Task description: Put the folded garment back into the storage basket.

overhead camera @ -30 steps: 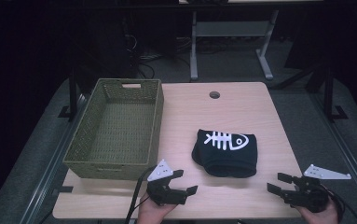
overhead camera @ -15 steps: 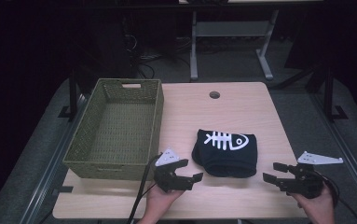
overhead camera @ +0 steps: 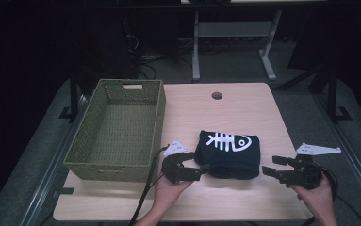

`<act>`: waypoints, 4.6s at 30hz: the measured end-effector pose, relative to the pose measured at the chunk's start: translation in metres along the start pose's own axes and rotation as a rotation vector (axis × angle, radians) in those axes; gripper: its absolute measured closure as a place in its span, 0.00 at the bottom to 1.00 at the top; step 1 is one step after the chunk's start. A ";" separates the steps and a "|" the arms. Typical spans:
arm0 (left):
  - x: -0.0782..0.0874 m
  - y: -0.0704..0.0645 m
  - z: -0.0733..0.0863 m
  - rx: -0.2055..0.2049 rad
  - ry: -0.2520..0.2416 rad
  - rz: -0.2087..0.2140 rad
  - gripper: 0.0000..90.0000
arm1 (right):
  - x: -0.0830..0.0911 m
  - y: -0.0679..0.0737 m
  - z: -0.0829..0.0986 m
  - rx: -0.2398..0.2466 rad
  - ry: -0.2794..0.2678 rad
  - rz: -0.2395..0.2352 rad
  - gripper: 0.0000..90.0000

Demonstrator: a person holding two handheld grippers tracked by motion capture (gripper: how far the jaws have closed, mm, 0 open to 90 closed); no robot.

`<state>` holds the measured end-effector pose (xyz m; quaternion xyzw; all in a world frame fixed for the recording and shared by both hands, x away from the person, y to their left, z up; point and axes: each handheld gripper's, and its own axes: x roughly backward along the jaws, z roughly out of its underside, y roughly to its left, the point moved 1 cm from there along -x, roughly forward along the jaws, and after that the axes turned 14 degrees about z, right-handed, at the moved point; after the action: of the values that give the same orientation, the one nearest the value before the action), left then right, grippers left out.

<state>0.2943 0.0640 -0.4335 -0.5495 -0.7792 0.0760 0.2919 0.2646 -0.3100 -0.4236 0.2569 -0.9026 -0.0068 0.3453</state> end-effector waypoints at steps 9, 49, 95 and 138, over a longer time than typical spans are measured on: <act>-0.015 0.014 -0.015 0.033 0.001 -0.057 0.23 | -0.012 -0.006 -0.016 -0.009 0.022 0.002 0.28; -0.063 0.066 -0.008 0.223 0.108 -0.065 0.44 | -0.096 -0.017 -0.013 -0.151 0.190 0.108 0.53; -0.026 0.029 -0.050 0.166 0.009 0.080 0.79 | -0.035 0.007 -0.044 -0.217 0.052 -0.038 0.81; 0.033 0.012 -0.098 0.133 -0.021 0.148 0.79 | -0.003 0.033 -0.087 -0.231 -0.060 -0.190 0.81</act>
<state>0.3495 0.0785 -0.3467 -0.5841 -0.7329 0.1546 0.3129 0.3063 -0.2653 -0.3528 0.2996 -0.8774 -0.1510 0.3431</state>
